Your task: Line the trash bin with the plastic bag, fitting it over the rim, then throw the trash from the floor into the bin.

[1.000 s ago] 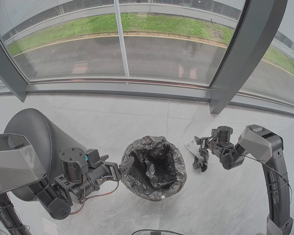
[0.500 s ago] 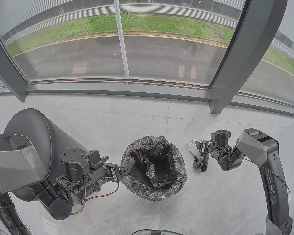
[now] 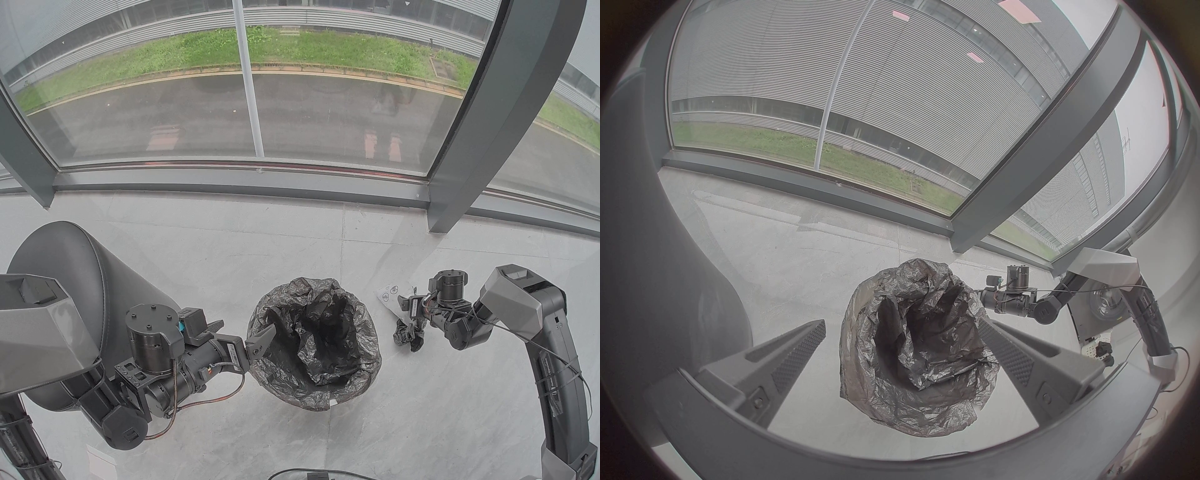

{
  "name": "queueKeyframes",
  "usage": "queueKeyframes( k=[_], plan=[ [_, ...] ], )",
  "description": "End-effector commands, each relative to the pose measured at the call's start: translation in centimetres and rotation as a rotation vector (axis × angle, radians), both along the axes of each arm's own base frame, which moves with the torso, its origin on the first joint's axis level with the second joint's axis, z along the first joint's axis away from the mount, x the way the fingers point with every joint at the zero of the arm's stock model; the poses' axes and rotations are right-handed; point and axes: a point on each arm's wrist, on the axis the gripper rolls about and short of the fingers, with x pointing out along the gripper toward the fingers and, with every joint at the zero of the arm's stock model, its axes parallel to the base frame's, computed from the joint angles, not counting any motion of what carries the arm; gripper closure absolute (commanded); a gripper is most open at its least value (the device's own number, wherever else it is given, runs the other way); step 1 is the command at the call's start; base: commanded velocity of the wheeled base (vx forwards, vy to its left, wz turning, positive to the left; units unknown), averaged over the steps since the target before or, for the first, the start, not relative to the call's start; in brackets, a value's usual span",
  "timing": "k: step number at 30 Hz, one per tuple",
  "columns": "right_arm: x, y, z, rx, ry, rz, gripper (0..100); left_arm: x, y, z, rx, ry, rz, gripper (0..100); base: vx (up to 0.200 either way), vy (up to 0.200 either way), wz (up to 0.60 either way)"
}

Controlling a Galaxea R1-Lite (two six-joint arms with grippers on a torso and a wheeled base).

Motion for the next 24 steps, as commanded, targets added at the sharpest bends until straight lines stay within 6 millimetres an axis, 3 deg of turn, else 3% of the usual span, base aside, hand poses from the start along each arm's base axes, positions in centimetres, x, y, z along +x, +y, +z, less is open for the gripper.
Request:
queueKeyframes(
  k=[1,14,15,24],
  plan=[
    [0.15,-0.09,-0.15,0.001,0.0,-0.002,0,-0.01,-0.02,-0.09,0.001,0.003,0.0,0,0.0,0.0,0.0],
    [0.16,-0.17,-0.16,0.004,0.002,-0.004,0,-0.02,-0.02,-0.04,0.0,0.002,0.0,0,0.0,0.0,0.0],
    [0.16,-0.16,-0.15,0.005,0.0,-0.002,100,-0.02,-0.02,-0.04,0.0,0.002,0.0,0,0.0,0.0,0.0],
    [0.19,-0.16,-0.18,0.009,-0.001,-0.005,100,-0.01,-0.02,-0.03,0.001,-0.001,0.001,0,0.0,0.0,0.0]
  ],
)
